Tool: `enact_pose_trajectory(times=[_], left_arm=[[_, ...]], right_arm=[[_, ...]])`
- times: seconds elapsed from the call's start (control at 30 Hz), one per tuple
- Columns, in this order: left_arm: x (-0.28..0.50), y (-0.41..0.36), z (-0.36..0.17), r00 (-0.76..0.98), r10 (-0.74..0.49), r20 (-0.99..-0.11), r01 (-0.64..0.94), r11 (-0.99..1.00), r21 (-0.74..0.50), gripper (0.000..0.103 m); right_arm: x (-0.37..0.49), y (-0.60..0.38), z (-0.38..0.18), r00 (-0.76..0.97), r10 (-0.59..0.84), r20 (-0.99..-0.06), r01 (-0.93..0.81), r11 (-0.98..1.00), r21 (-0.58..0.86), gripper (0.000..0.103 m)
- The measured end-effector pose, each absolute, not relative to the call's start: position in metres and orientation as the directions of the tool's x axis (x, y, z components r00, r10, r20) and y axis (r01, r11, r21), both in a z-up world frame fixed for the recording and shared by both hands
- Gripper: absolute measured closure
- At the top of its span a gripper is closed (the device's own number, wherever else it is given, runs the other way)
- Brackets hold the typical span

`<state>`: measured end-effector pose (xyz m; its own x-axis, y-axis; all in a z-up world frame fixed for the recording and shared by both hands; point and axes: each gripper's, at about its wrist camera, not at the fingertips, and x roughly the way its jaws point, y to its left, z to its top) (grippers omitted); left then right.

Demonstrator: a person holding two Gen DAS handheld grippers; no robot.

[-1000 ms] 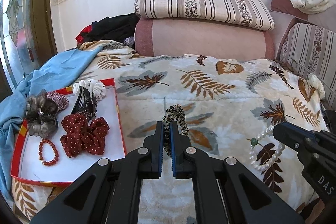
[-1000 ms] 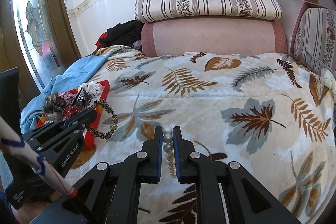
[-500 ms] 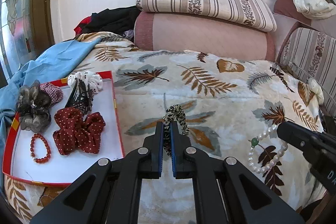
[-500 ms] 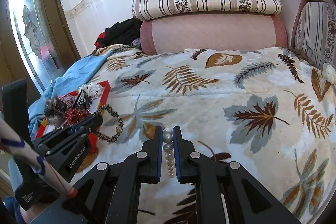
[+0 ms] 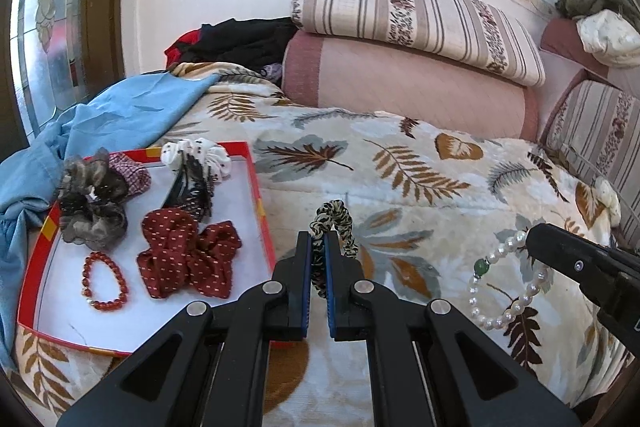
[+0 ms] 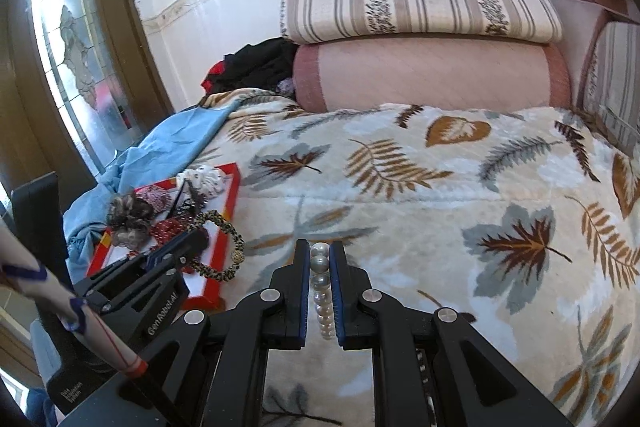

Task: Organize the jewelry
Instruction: 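Carry the pearl bracelet with the right tool while the left tool carries the leopard hair tie to the tray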

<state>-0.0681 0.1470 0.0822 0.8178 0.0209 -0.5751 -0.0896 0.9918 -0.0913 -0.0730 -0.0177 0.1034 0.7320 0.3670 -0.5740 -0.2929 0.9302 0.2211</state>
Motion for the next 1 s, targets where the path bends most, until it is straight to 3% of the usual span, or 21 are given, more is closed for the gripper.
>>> enact_pose_trajectory(times=[0.53,1.0], left_arm=[[-0.084,0.214,0.092,0.822,0.089,-0.562,-0.199,0.97,-0.137,0.097],[-0.097,0.284,0.083,0.777,0.205,-0.595,-0.352,0.925,-0.141,0.097]], right_arm=[[-0.067,0.053,0.133,0.701,0.46,-0.546,-0.417,0.885,0.21,0.092],[-0.058,0.139,0.126,0.609,0.549,-0.572,-0.528,0.819,0.224,0.092]])
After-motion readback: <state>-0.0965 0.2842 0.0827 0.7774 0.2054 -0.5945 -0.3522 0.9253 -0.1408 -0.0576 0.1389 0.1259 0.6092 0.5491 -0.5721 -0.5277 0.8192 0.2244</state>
